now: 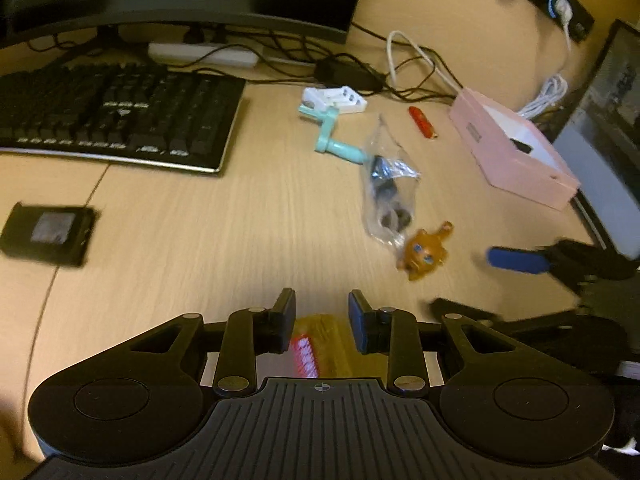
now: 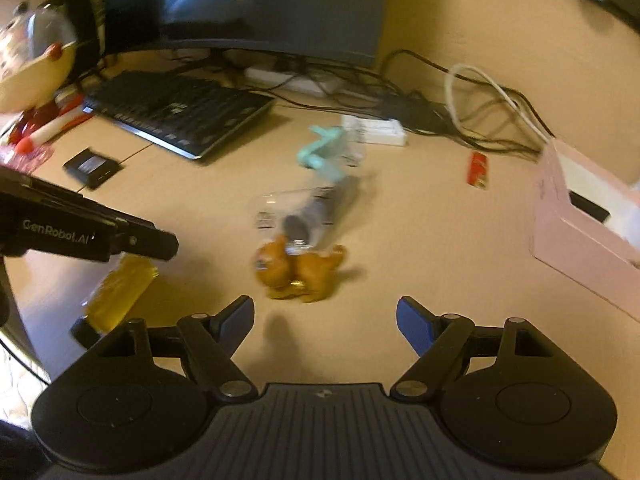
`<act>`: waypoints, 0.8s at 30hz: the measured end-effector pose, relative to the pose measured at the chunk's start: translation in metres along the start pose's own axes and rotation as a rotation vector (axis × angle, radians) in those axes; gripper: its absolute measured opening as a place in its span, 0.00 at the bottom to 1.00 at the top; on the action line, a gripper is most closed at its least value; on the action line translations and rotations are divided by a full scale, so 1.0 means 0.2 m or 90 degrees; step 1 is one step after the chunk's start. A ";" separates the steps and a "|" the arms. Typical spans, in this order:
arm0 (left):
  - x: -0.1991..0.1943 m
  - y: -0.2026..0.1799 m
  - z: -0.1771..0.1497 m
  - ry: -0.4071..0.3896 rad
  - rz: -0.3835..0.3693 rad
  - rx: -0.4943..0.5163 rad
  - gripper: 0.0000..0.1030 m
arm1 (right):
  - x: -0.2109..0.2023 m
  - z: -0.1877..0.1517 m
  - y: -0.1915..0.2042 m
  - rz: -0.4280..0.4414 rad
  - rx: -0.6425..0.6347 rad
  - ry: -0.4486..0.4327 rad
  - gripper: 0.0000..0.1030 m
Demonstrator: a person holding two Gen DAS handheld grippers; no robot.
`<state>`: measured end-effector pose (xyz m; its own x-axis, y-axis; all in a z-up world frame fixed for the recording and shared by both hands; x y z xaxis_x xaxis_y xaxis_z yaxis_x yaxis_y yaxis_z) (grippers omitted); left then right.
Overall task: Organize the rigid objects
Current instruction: 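Lift the amber bottle with the left tool while the right tool reaches toward the orange toy dog, then grasp the orange toy dog with the right tool while the left tool holds the bottle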
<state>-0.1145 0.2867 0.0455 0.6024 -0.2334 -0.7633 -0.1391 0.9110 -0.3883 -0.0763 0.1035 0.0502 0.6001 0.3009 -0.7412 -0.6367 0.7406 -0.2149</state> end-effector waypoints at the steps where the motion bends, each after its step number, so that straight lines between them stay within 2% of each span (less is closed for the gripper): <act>1: -0.04 0.01 -0.01 0.002 -0.002 -0.004 0.31 | 0.01 0.00 0.02 -0.001 -0.005 0.005 0.77; 3: -0.08 0.02 -0.04 0.012 0.000 -0.007 0.31 | 0.03 -0.03 0.04 -0.010 -0.005 0.021 0.77; 6: -0.06 -0.01 -0.06 0.043 0.023 0.030 0.31 | 0.04 -0.06 0.02 -0.017 0.043 0.016 0.77; 7: -0.05 -0.01 -0.07 0.050 0.021 0.037 0.36 | 0.05 -0.06 0.01 -0.016 0.064 0.014 0.77; 9: -0.02 -0.02 -0.07 0.067 0.021 0.042 0.38 | 0.07 -0.07 -0.01 -0.018 0.101 0.006 0.79; 15: 0.05 -0.03 -0.09 0.092 0.024 0.063 0.32 | 0.10 -0.06 0.00 -0.031 0.103 -0.006 0.79; 24: 0.05 -0.04 -0.10 0.092 0.010 0.060 0.32 | 0.14 0.00 -0.05 -0.016 0.100 0.014 0.79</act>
<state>-0.1227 0.2696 0.0310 0.4809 -0.2593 -0.8376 -0.0695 0.9410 -0.3312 -0.0528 0.1058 0.0312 0.6030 0.2683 -0.7513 -0.5370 0.8329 -0.1336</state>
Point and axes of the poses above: each gripper's, at about its wrist camera, not at the fingertips, and x roughly the way its jaws point, y to its left, z to its top, the point moved 1 cm from there along x, roughly the way its jaws point, and after that the axes turned 14 degrees about -x, right-handed, at the moved point
